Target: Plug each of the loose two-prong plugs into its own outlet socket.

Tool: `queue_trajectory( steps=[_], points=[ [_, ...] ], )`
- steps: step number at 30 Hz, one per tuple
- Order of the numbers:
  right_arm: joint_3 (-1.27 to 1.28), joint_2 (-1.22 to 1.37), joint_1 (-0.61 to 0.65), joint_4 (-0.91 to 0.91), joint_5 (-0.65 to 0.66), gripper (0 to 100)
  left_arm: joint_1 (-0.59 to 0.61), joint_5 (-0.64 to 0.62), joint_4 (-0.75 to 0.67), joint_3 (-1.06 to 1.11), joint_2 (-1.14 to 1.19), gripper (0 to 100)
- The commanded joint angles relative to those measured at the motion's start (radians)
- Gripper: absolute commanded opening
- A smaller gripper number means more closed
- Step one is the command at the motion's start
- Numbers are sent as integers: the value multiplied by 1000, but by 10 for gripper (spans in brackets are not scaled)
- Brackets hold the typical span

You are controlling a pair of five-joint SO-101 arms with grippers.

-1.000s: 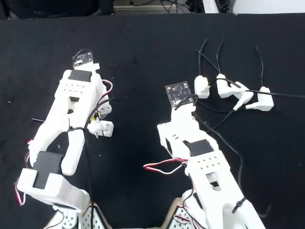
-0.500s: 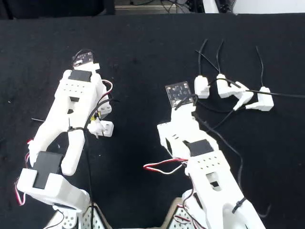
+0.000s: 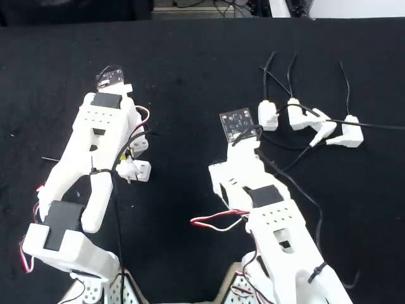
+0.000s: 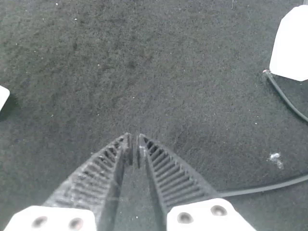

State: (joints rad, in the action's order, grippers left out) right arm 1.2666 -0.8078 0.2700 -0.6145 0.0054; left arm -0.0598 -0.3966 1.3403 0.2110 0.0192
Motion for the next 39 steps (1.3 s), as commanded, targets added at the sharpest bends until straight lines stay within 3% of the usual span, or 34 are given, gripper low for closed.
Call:
queue_trajectory(
  steps=[1,34,39],
  points=[
    [-21,-21,-14,18,-6,18,-15,0,-8,-5,-51,30],
    [-21,-21,-14,18,-6,18,-70,0,-5,-2,-51,30],
    [-21,-21,-14,18,-6,18,-136,0,-18,31,-52,30]
  ],
)
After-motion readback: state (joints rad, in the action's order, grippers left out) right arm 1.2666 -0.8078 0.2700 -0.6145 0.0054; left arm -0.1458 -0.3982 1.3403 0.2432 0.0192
